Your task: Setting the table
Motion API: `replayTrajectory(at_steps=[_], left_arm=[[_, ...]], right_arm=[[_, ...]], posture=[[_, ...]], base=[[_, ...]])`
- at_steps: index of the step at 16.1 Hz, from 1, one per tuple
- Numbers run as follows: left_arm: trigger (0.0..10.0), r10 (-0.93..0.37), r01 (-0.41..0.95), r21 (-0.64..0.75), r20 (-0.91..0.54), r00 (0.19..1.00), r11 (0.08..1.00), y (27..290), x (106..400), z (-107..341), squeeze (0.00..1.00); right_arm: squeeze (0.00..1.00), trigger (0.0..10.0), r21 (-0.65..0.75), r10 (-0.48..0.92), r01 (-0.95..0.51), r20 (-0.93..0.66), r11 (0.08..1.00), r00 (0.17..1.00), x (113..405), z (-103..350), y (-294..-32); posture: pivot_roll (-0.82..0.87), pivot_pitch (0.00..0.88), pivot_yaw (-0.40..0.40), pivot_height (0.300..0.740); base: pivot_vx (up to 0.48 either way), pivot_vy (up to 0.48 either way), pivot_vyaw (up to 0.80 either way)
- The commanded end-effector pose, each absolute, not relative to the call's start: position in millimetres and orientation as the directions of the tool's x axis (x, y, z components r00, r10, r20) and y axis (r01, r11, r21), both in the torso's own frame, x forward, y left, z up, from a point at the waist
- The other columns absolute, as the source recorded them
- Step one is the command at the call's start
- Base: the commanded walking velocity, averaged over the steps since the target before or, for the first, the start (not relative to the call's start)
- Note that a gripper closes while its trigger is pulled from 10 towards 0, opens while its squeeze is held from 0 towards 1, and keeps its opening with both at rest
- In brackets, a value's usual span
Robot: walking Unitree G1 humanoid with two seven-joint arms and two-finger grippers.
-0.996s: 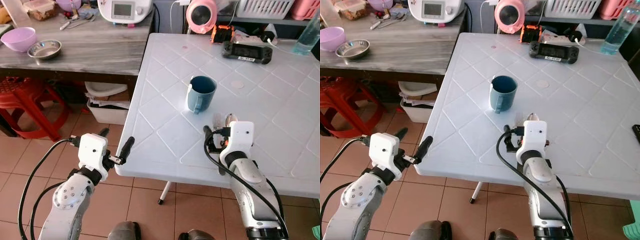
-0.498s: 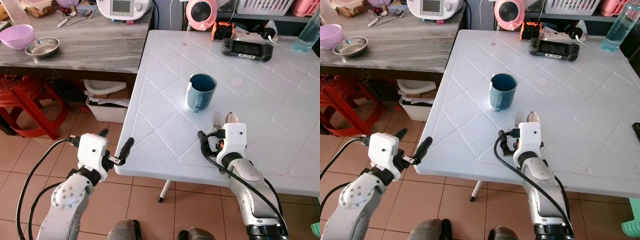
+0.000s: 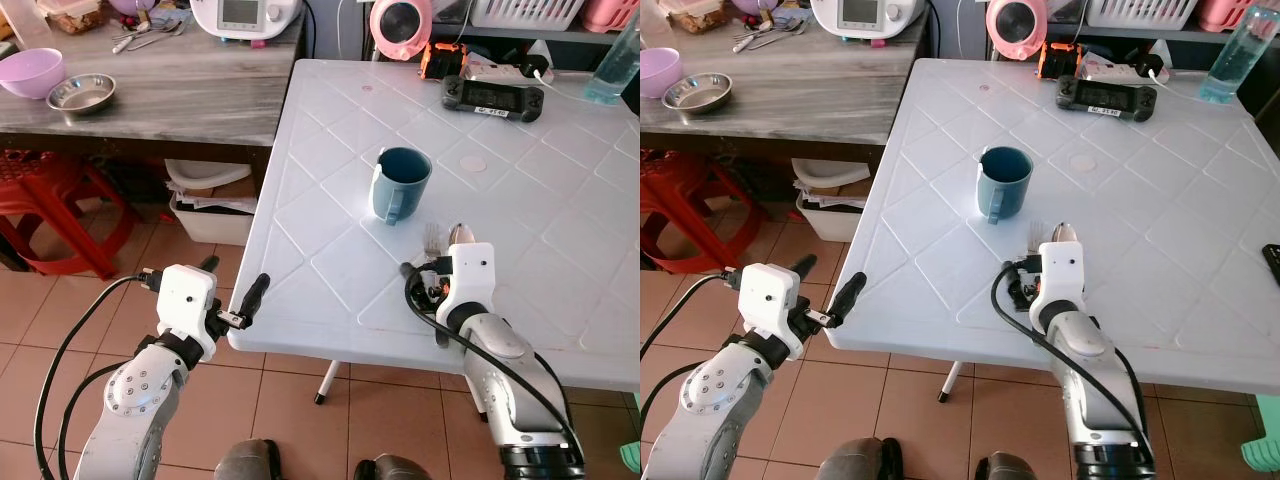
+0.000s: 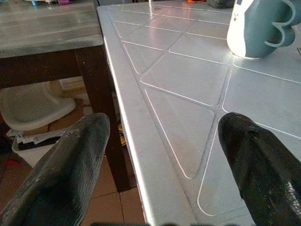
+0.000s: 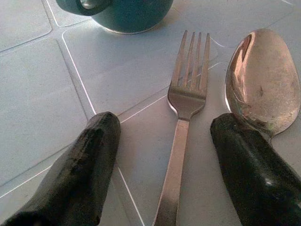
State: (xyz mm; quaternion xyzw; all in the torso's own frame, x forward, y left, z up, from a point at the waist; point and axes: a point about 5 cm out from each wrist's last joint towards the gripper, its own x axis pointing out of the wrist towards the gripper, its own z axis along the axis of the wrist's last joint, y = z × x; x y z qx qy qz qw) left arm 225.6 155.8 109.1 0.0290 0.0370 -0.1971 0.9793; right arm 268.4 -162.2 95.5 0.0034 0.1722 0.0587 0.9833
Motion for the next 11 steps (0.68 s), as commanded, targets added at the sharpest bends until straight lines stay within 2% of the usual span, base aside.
replayTrajectory(at_steps=[1,11], left_arm=[[10.0,-0.399,0.404,0.042,-0.086,0.913,0.914,154.3,225.6,110.8,0.0],[10.0,-0.422,0.428,0.034,-0.112,0.9,0.903,151.4,223.4,107.8,0.0]], right_arm=[[0.0,0.0,0.078,0.151,-0.13,-0.433,0.988,0.889,262.5,77.9,-159.8],[0.0,0.0,0.154,0.222,-0.165,-0.518,0.974,0.826,258.9,67.3,-162.7]], posture=[[0.07,0.106,0.018,0.74],[0.07,0.111,0.017,0.74]], base=[[0.0,0.0,0.0],[0.0,0.0,0.0]])
